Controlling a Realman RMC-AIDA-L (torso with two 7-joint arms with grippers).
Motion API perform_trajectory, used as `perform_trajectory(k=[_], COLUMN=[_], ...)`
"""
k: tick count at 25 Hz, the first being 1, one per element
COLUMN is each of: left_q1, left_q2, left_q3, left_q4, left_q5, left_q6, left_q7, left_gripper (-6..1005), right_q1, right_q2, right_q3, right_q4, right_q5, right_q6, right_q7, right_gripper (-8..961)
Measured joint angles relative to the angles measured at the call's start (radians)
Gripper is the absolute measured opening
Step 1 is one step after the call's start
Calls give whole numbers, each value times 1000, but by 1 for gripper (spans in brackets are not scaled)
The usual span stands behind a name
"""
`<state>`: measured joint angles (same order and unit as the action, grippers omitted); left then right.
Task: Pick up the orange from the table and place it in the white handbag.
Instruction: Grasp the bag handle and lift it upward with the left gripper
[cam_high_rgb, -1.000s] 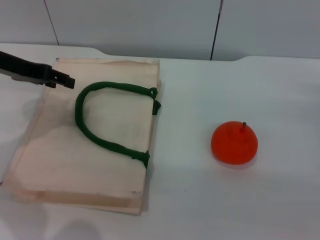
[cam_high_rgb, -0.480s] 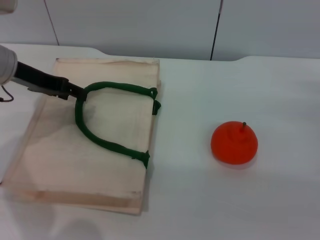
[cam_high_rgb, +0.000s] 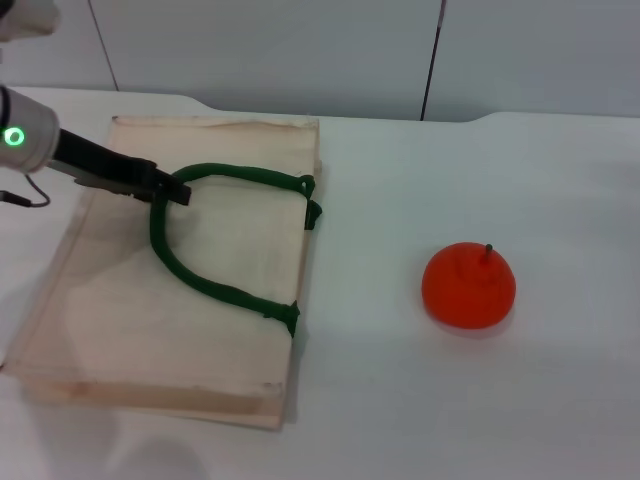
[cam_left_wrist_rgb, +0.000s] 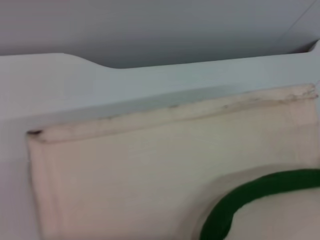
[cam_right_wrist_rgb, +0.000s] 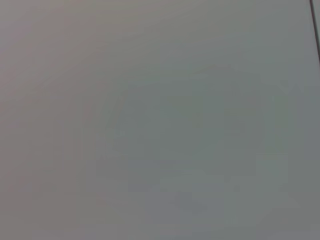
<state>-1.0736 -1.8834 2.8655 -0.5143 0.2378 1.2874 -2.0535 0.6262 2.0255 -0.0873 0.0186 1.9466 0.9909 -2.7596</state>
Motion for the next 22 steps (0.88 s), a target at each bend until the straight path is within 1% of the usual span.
perform_trajectory(k=[6, 14, 18, 22], left_q1=[-4, -7, -11, -17], left_q2=[2, 2, -3, -5], left_q3=[0, 0, 0, 0], left_q4=[53, 59, 62, 92], left_q5=[22, 53, 70, 98], left_q6=[-52, -81, -90, -121], left_q7=[-21, -37, -36, -35], left_gripper=[559, 548, 543, 537], right_q1=[8, 9, 9, 9], right_q2=[-1, 0, 1, 1], right_q3=[0, 0, 0, 0], right_q4=[0, 1, 1, 1], right_q5=[0, 0, 0, 0], right_q6=[0, 0, 0, 0], right_q7=[0, 0, 0, 0], right_gripper=[771, 771, 771, 770])
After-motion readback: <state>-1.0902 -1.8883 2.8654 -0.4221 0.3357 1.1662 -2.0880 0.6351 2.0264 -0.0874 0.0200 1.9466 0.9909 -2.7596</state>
